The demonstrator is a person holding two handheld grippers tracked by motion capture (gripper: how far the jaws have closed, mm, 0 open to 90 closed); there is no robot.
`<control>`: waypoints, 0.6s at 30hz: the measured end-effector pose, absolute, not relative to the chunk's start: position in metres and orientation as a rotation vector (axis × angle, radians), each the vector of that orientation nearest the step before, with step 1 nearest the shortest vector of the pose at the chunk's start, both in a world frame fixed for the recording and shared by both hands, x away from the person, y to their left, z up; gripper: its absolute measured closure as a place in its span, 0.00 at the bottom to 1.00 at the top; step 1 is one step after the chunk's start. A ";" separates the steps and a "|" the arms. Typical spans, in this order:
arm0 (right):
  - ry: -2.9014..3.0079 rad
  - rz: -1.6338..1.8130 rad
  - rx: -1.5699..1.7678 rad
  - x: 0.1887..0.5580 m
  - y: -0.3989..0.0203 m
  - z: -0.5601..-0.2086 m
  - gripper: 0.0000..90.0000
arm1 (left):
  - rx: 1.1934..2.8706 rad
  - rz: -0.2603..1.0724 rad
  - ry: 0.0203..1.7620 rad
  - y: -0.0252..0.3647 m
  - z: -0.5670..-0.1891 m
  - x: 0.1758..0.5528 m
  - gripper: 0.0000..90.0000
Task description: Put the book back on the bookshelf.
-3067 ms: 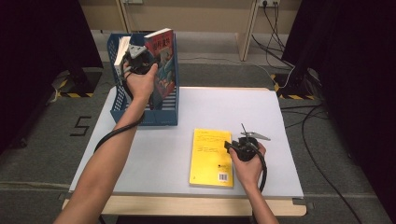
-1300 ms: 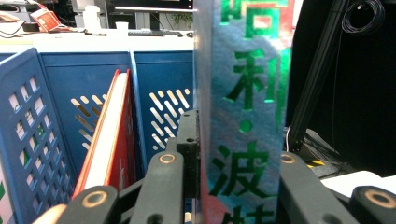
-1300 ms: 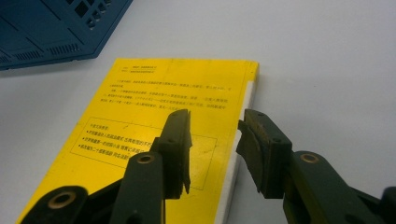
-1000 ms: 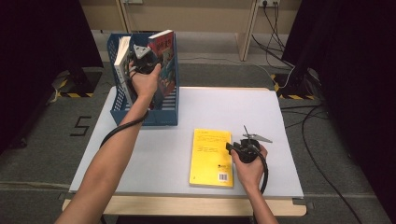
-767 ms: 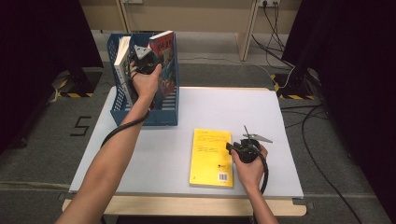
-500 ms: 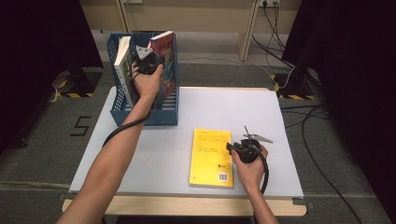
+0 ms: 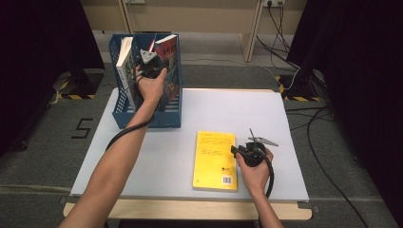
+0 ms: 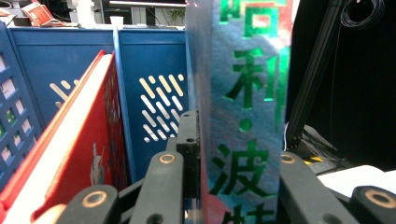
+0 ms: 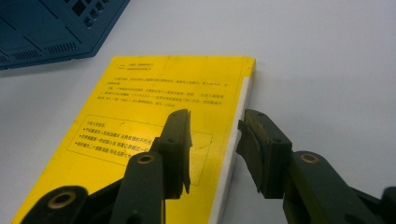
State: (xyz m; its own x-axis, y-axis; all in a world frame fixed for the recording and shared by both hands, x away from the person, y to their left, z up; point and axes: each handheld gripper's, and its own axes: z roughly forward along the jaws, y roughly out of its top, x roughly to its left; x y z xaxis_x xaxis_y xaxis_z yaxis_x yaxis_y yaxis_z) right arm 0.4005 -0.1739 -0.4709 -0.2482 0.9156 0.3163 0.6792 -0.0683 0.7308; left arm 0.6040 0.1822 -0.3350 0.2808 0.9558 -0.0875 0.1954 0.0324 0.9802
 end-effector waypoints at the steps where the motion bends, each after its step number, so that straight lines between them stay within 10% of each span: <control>1: 1.928 1.219 1.723 0.400 -0.174 -0.471 0.69 | 1.424 0.851 1.149 0.182 -0.336 0.604 0.82; 18: 1.922 1.234 1.734 0.400 -0.174 -0.474 0.69 | 1.453 0.842 1.162 0.181 -0.353 0.607 0.82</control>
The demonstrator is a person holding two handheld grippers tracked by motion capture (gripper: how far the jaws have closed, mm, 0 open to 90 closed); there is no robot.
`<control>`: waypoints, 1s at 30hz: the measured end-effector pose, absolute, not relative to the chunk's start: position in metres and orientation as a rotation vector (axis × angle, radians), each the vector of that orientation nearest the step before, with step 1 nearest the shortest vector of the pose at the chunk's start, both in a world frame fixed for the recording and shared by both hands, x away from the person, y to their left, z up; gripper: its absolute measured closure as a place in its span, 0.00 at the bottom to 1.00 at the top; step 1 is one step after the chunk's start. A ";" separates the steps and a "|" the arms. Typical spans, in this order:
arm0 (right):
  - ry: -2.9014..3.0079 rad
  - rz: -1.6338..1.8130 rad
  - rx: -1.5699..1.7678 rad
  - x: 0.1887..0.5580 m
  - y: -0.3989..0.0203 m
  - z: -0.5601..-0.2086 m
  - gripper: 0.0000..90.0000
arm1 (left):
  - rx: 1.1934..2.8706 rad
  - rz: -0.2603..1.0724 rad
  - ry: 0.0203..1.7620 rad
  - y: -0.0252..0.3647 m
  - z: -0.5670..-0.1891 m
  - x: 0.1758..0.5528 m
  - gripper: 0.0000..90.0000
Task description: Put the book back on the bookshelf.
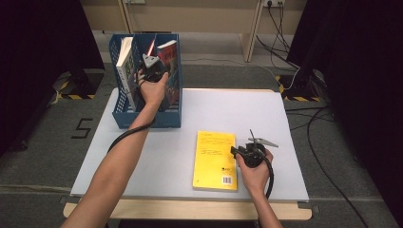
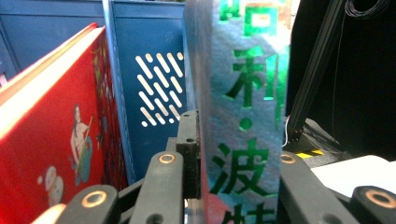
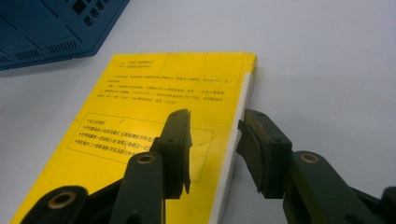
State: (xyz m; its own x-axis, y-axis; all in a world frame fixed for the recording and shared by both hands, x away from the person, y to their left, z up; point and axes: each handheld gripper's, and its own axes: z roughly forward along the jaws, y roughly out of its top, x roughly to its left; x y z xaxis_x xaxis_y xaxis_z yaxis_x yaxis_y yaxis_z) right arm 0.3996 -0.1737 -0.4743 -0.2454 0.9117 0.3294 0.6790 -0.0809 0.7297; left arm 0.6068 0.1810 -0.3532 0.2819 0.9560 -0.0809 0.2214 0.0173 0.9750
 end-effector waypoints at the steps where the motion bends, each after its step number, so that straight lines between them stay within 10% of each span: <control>1: 1.923 1.235 1.733 0.400 -0.174 -0.474 0.69 | 1.455 0.841 1.163 0.181 -0.354 0.607 0.82; 30: 1.941 1.237 1.728 0.397 -0.169 -0.476 0.69 | 1.589 0.876 1.169 0.188 -0.368 0.580 0.80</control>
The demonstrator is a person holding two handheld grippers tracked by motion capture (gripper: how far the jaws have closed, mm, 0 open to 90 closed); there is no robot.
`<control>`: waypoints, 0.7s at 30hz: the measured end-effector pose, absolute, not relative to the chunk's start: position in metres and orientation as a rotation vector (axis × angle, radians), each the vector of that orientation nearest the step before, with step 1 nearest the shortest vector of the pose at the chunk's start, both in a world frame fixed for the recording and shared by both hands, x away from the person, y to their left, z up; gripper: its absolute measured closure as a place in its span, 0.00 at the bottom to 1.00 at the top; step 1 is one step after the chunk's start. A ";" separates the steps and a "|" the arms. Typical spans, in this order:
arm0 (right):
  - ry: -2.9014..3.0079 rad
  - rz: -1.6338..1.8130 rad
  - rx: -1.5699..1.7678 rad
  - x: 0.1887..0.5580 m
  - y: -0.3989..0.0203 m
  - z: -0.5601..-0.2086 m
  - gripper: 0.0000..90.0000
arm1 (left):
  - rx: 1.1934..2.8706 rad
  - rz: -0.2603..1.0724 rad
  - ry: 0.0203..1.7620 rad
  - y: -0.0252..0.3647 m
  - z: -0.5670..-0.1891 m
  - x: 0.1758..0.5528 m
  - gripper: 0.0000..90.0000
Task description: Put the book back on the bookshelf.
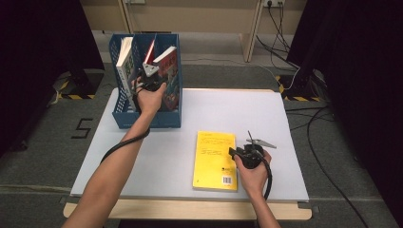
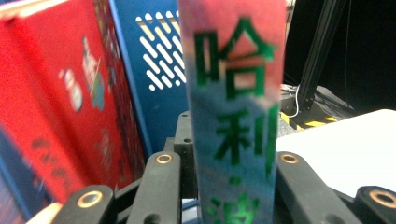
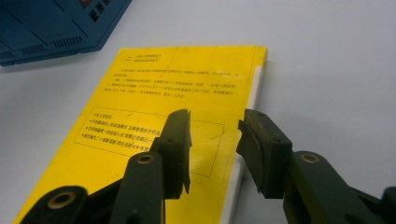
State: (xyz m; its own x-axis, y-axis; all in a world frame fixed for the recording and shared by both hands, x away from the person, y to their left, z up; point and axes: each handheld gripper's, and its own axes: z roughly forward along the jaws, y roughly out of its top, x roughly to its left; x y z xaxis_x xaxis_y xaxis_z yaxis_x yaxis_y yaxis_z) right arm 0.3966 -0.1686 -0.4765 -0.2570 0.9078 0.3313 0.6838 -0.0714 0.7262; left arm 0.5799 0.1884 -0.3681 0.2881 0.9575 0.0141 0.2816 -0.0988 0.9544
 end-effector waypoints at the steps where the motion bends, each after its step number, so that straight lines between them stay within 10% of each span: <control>1: 1.941 1.236 1.729 0.397 -0.168 -0.477 0.69 | 1.595 0.875 1.168 0.190 -0.369 0.578 0.80; 21: 1.942 1.237 1.727 0.394 -0.166 -0.476 0.68 | 1.598 0.853 1.134 0.201 -0.369 0.548 0.76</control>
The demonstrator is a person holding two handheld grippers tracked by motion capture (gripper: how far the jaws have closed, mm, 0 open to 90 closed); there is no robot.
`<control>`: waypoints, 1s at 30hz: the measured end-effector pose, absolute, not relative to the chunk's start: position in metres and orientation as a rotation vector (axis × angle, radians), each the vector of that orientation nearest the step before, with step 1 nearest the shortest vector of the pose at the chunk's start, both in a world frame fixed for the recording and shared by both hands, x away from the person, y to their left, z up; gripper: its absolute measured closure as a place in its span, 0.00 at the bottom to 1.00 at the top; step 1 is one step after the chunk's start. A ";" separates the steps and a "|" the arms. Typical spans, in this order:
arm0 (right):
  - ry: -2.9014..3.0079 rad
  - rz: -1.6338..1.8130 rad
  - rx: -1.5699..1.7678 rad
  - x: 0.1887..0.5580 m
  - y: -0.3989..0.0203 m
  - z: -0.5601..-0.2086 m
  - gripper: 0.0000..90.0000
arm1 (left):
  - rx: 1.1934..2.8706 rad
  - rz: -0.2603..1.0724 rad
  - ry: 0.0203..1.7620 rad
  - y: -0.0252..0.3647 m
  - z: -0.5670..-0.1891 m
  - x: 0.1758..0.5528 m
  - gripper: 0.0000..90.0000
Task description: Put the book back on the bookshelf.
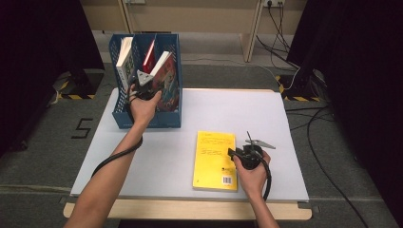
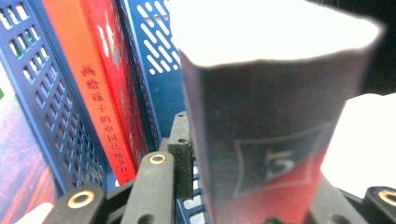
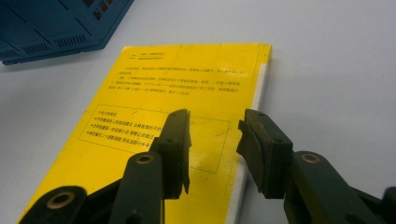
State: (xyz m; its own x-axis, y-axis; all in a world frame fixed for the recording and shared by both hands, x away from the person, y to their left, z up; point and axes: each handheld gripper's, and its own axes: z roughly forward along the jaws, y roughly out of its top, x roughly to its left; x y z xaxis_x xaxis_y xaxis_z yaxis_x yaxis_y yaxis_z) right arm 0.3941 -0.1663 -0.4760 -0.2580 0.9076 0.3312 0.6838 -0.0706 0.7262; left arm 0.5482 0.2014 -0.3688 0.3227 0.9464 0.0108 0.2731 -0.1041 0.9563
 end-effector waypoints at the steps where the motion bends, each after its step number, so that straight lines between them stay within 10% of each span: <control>1: 1.941 1.239 1.718 0.394 -0.167 -0.476 0.68 | 1.597 0.848 1.134 0.202 -0.368 0.547 0.75; 30: 1.936 1.227 1.728 0.392 -0.167 -0.475 0.68 | 1.565 0.801 1.199 0.204 -0.357 0.557 0.74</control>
